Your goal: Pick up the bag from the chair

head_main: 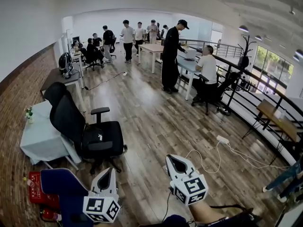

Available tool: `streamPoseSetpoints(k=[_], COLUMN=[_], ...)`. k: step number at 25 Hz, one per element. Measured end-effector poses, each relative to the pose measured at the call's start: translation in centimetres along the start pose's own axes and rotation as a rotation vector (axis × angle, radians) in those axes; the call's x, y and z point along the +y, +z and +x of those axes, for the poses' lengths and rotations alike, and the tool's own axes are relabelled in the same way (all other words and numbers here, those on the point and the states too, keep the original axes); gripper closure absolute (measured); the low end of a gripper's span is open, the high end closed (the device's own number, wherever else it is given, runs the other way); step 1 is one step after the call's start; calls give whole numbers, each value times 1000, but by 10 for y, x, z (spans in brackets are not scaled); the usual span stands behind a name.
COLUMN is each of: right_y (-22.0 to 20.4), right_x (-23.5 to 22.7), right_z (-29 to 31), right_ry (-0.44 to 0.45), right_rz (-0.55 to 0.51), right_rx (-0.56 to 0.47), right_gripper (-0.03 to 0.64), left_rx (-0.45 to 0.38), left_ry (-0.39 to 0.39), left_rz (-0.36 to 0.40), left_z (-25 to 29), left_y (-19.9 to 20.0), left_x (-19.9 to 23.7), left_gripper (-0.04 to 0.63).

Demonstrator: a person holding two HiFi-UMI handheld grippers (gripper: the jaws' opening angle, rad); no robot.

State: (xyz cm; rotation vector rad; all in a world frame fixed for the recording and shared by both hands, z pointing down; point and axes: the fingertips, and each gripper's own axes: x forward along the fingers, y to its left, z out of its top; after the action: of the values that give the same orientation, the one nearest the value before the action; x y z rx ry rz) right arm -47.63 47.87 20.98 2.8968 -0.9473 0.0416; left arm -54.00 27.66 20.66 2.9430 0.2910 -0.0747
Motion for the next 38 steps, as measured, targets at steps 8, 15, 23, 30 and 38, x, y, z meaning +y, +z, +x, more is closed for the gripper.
streamPoseSetpoints(k=[8, 15, 23, 30, 38], right_y=[2, -1, -8, -12, -15], right_x=[16, 9, -30, -80, -143], right_z=[22, 78, 160, 228, 283], right_ry=[-1, 61, 141, 206, 252], right_rz=[-20, -11, 0, 3, -2], right_rx=[-7, -15, -12, -7, -1], right_gripper=[600, 601, 600, 600, 600], left_rx=[10, -2, 2, 26, 43], left_ry=[-7, 46, 117, 179, 227], left_rz=[1, 12, 26, 21, 22], left_z=[-1, 31, 103, 178, 259], left_y=[-2, -1, -1, -7, -13], left_x=[27, 53, 76, 88, 85], left_gripper=[584, 584, 584, 584, 584])
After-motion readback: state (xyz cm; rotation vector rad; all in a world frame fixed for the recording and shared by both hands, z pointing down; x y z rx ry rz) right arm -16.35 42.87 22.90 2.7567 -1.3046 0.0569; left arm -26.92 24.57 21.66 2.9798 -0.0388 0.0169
